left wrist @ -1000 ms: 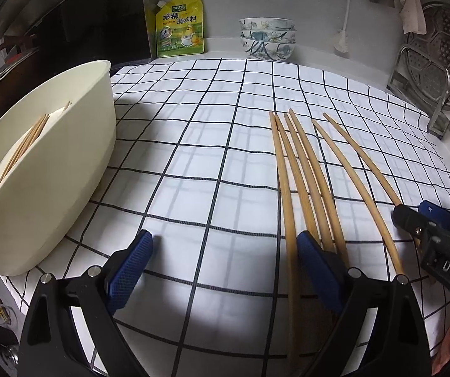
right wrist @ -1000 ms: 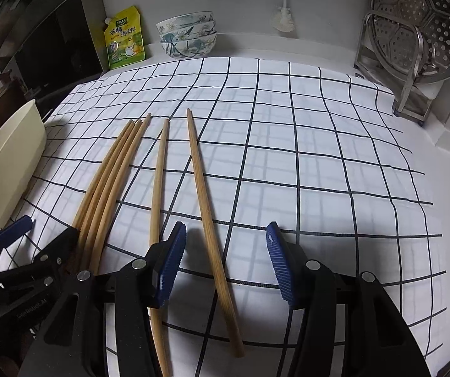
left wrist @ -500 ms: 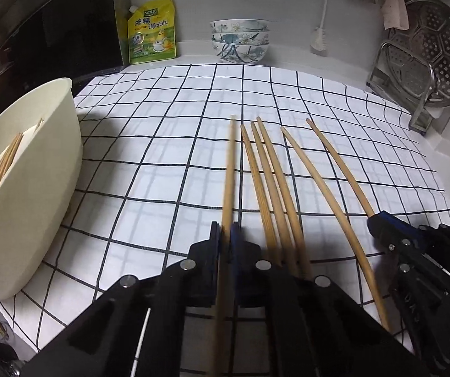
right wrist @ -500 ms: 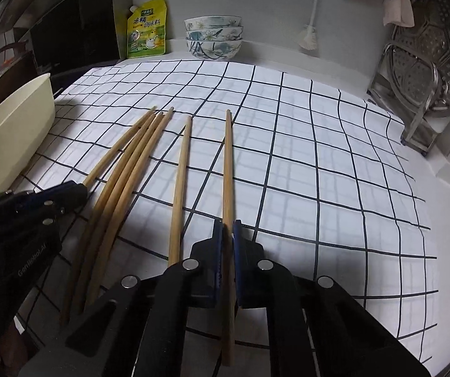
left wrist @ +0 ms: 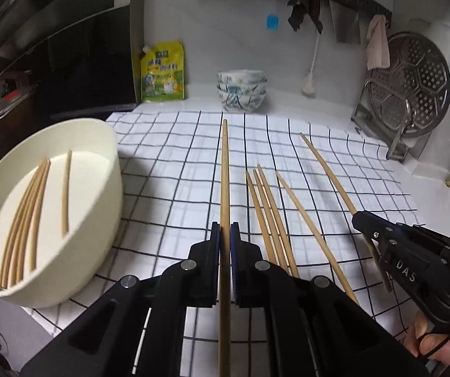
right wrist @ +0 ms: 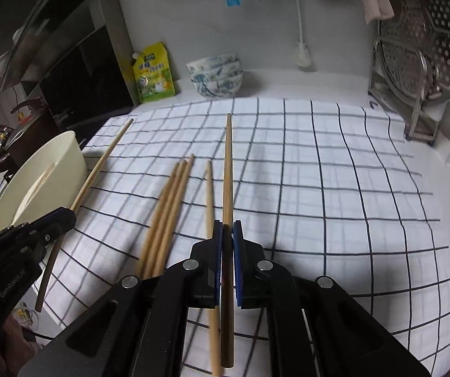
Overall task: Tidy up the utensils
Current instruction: 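Carry the left tool's chopstick into the basin while the right tool carries its chopstick there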
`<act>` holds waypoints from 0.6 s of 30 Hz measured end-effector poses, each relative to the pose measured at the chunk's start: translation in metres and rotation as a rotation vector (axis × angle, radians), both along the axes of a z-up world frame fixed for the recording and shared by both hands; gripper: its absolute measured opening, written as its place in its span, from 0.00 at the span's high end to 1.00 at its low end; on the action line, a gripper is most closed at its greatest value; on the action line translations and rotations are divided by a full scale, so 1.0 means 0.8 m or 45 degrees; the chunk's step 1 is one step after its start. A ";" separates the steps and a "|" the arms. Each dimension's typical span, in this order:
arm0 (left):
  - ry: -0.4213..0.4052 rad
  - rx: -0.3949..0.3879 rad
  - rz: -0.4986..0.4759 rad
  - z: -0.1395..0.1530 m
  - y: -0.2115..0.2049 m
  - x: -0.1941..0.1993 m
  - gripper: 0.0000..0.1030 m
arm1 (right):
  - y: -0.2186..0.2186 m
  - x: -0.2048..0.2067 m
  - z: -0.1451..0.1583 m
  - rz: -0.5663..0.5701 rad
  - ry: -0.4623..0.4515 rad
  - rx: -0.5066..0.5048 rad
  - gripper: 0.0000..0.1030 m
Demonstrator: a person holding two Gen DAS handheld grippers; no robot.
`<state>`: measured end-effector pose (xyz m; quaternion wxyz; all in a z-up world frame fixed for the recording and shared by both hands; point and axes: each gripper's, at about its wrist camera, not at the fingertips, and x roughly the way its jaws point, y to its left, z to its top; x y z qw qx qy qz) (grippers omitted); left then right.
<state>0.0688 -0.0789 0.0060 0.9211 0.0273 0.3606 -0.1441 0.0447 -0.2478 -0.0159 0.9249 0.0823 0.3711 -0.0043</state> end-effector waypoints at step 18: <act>-0.113 -0.042 0.101 0.063 0.146 -0.006 0.93 | 0.146 0.025 0.060 0.147 -0.132 0.021 0.93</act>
